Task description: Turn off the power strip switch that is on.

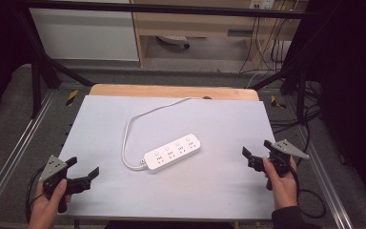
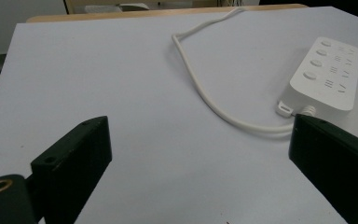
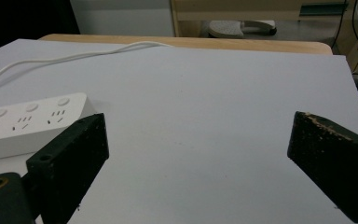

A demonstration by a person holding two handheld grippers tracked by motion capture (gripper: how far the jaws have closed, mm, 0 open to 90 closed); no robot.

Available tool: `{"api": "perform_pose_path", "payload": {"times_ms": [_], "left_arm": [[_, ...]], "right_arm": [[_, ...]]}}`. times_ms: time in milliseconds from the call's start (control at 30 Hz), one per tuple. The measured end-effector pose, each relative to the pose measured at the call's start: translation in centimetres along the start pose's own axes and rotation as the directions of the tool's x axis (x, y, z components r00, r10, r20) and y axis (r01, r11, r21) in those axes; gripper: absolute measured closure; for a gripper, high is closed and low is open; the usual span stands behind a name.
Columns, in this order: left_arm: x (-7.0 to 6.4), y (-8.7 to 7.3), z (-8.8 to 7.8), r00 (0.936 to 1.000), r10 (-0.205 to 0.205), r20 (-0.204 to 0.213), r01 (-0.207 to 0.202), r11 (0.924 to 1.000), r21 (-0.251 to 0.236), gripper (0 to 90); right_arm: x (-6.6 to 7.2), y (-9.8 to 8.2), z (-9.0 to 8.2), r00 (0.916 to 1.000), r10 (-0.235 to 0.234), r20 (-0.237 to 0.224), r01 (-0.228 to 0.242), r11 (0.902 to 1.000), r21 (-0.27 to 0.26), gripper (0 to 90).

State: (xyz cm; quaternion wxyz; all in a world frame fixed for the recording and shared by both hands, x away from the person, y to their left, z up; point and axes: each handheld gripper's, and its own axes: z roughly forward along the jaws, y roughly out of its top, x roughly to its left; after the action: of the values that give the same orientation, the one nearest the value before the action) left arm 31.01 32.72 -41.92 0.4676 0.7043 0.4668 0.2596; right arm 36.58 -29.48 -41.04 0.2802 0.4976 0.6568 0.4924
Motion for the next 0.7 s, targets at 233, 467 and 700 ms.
{"api": "perform_pose_path", "payload": {"times_ms": [233,467,700], "left_arm": [[0.0,0.0,0.0,1.0000,0.000,0.001,0.000,1.0000,-0.001,5.5],[0.0,0.0,0.0,1.0000,0.000,0.002,0.000,1.0000,-0.003,5.5],[0.0,0.0,0.0,1.0000,0.002,0.002,-0.002,1.0000,-0.004,5.5]], "right_arm": [[-0.9,-1.0,-0.2,0.9997,0.022,0.014,-0.022,0.9998,0.002,5.5],[-1.3,-2.0,0.1,0.9994,0.026,0.024,-0.027,0.9993,0.028,5.5],[-1.3,-2.6,0.5,0.9996,0.018,0.022,-0.019,0.9989,0.044,5.3]]}}
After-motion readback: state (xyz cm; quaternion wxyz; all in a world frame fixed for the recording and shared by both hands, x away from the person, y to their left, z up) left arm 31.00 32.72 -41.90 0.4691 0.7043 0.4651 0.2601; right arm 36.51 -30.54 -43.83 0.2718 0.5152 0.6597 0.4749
